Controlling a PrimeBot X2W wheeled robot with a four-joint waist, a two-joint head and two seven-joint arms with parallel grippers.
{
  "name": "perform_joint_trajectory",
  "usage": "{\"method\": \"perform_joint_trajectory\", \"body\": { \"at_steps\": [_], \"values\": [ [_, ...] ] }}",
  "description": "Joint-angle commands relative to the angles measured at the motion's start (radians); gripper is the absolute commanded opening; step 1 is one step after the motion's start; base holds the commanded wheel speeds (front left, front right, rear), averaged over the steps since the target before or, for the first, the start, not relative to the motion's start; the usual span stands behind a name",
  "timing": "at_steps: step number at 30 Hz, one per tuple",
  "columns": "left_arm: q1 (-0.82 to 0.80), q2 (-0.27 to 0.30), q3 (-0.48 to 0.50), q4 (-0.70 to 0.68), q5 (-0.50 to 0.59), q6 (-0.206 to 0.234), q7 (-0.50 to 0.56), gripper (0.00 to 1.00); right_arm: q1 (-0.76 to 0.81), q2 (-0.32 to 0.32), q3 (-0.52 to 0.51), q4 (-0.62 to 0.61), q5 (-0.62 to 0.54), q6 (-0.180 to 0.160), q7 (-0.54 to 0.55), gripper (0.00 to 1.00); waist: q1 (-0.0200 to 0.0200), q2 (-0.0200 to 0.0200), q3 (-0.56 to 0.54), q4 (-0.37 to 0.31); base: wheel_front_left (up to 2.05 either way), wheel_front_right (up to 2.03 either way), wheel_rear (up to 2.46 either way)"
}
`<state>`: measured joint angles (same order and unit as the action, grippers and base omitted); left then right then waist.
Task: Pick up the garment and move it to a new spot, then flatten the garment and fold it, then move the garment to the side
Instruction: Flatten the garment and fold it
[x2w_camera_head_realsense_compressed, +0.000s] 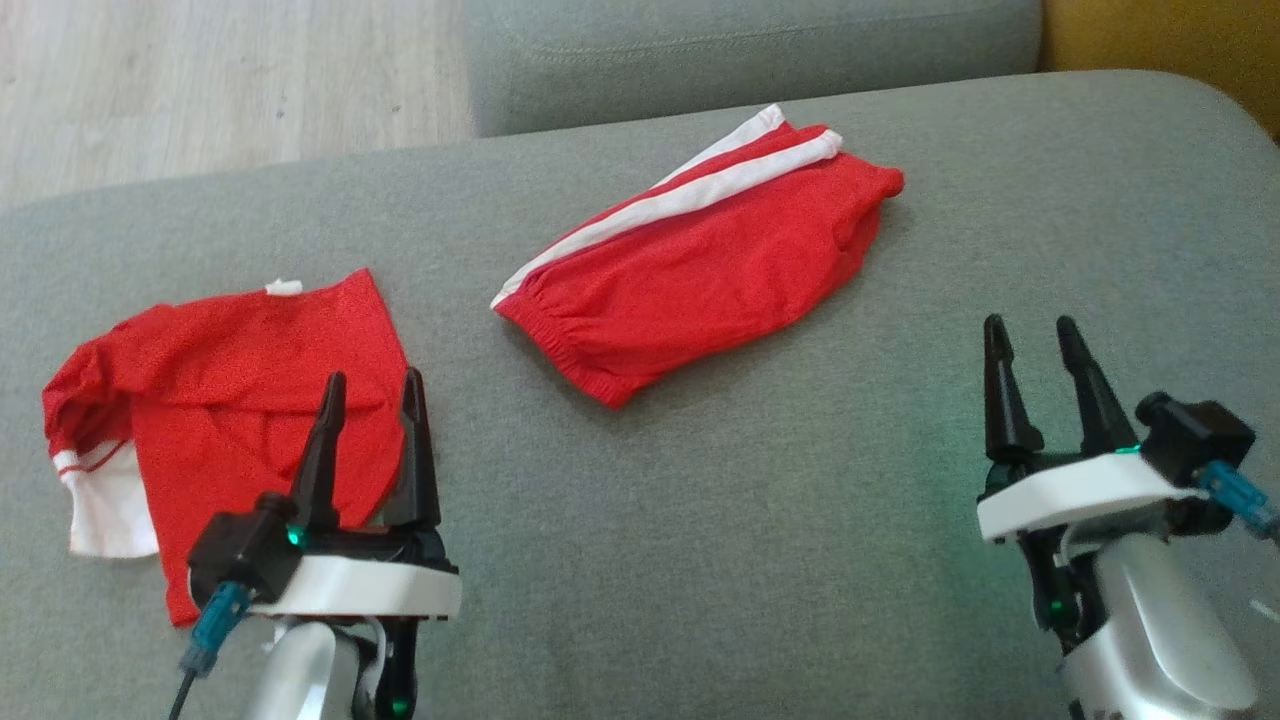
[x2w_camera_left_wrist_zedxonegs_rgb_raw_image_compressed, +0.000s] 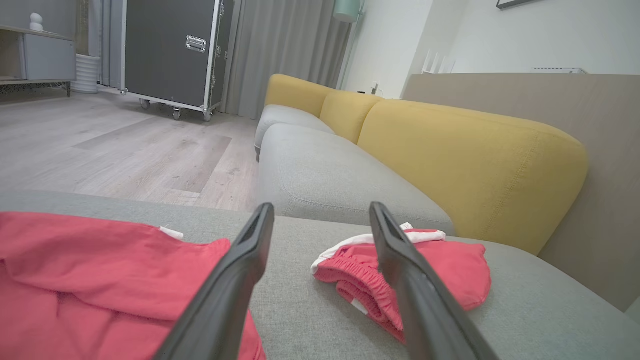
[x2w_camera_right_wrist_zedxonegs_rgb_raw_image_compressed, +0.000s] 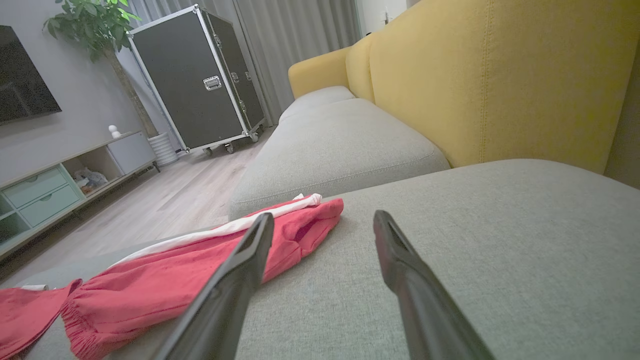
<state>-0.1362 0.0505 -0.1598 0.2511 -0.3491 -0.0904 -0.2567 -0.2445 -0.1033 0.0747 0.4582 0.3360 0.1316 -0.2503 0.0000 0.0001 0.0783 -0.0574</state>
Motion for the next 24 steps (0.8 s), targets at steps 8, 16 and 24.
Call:
{"method": "perform_joint_trajectory", "body": {
  "at_steps": [8, 16, 24],
  "values": [
    [-0.078, 0.0, 0.005, -0.031, 0.024, -0.019, -0.005, 1.0, -0.116, 0.007, -0.025, -0.059, -0.021, -0.001, 0.082, 1.0, 0.0, -0.0001, 0.078, 0.069, 0.0, 0.0, 0.0],
    [-0.164, 0.0, -0.072, -0.02, -0.003, -0.024, -0.005, 1.0, -0.346, -0.017, -0.161, 0.066, -0.027, -0.001, 0.243, 1.0, 0.0, -0.0001, 0.193, 0.195, 0.0, 0.0, 0.0],
    [-0.222, 0.0, -0.154, -0.014, -0.036, -0.011, -0.005, 1.0, -0.565, -0.082, -0.354, 0.342, -0.205, -0.001, 0.356, 1.0, 0.0, -0.0001, 0.263, 0.301, 0.0, 0.0, 0.0]
  ]
}}
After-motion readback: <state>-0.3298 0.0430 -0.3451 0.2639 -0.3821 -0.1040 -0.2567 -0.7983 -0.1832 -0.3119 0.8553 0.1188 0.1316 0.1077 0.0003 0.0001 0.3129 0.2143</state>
